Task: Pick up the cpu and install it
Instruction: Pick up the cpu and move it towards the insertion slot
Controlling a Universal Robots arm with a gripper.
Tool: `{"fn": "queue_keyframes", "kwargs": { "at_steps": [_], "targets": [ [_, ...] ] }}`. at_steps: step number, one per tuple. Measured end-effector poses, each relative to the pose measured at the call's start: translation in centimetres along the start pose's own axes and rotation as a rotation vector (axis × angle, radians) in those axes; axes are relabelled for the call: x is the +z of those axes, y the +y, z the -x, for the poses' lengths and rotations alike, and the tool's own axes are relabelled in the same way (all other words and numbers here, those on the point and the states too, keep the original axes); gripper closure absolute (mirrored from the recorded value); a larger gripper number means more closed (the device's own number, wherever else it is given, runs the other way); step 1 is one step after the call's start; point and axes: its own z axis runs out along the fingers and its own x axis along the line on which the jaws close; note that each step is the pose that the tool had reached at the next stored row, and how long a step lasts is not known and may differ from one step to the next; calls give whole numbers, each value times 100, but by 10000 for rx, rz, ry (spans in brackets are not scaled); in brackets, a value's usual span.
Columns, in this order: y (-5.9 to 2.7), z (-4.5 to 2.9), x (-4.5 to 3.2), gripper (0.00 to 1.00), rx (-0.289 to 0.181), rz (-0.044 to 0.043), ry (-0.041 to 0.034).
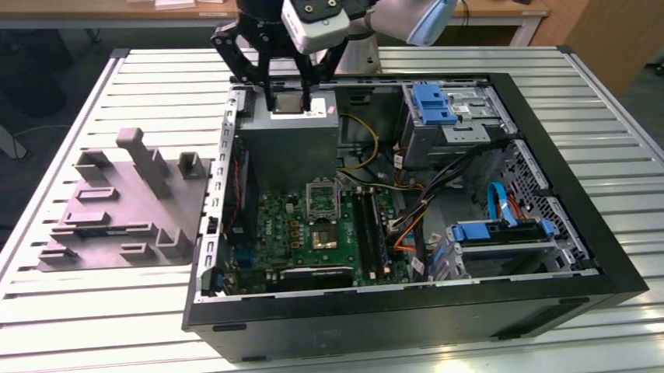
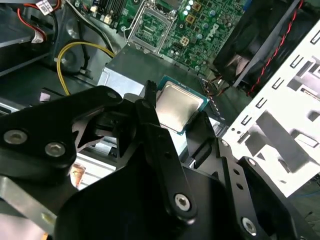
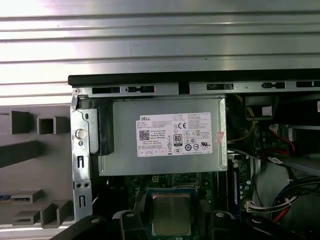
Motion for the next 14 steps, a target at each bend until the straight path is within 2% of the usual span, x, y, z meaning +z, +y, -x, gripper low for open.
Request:
{"fn": "queue_keyframes", "kwargs": {
  "at_steps": [3, 9, 11, 14],
  "targets": [
    [-34, 2, 0, 53, 0, 1, 0],
    [-168, 19, 5, 53, 0, 0, 0],
    [-180, 58, 11, 53, 0, 2, -1],
    [-181, 167, 18, 53, 0, 0, 0]
  ]
}}
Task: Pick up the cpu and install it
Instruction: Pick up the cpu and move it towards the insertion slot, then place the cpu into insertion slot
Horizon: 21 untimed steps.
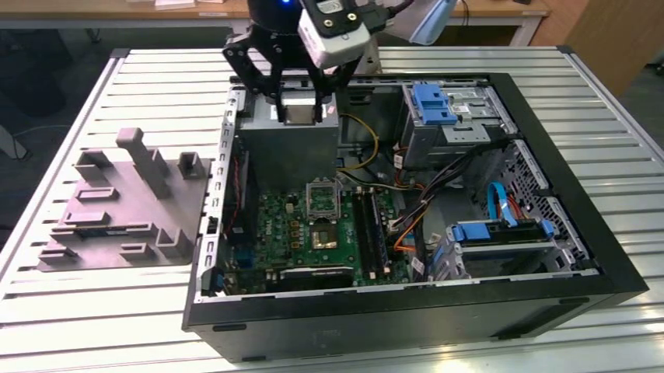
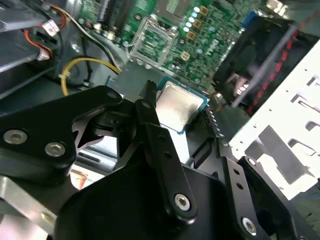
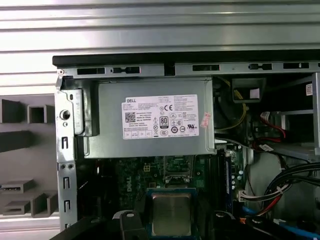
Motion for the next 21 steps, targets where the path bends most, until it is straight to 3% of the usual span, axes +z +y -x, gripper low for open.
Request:
{"fn": "queue_keyframes", "kwargs": {
  "at_steps": [8, 21],
  "targets": [
    [8, 328, 17, 53, 0, 0, -1],
    [9, 349, 22, 53, 0, 0, 0]
  ]
}}
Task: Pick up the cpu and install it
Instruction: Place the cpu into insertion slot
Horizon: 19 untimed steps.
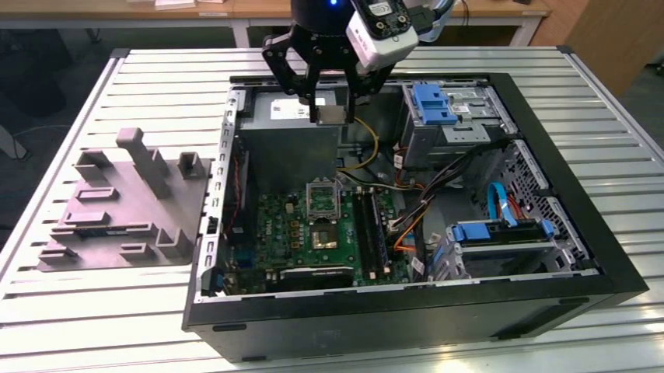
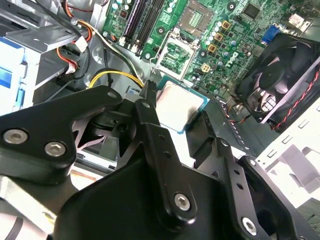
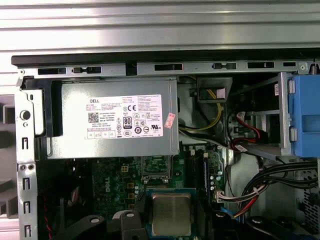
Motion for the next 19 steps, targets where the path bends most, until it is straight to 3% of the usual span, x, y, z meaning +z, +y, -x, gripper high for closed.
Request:
{"fn": "queue_keyframes", "kwargs": {
  "at_steps": [5, 14, 19],
  "targets": [
    [-38, 2, 9, 53, -1, 0, 0],
    [-49, -4, 137, 53, -41, -4, 86],
    [-50, -4, 143, 53, -42, -6, 88]
  ]
}}
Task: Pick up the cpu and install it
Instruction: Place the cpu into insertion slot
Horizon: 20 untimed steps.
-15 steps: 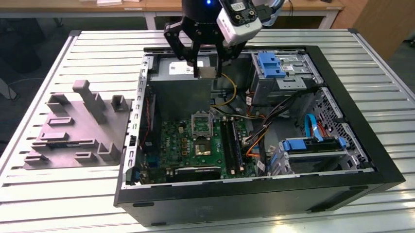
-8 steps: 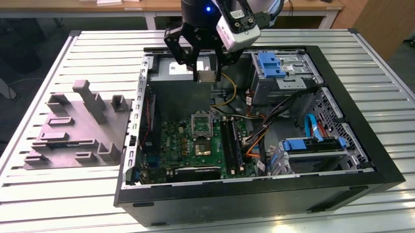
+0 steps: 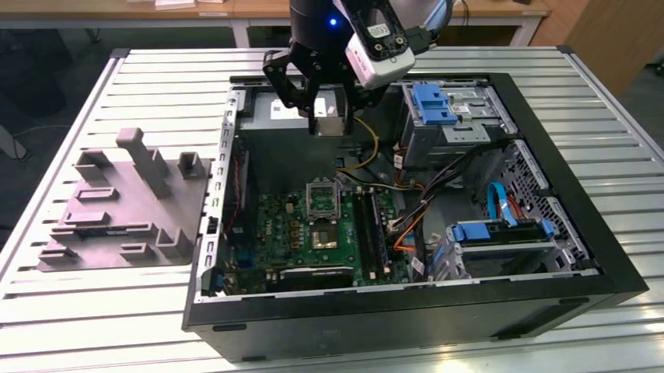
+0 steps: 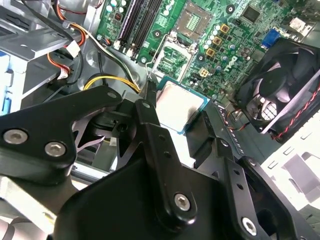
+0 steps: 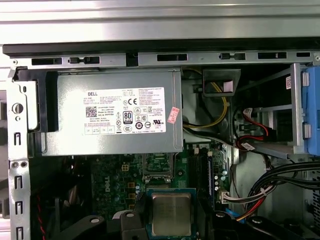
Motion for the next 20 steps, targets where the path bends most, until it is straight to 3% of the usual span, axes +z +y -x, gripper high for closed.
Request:
{"fn": "queue_keyframes", "kwargs": {
  "at_steps": [8, 12, 16, 20],
  "targets": [
    [0, -1, 14, 53, 0, -3, 2],
    [-13, -16, 82, 53, -13, -6, 32],
    [-115, -15, 138, 53, -36, -6, 71],
    [-134, -15, 208, 53, -333, -5, 128]
  ]
}}
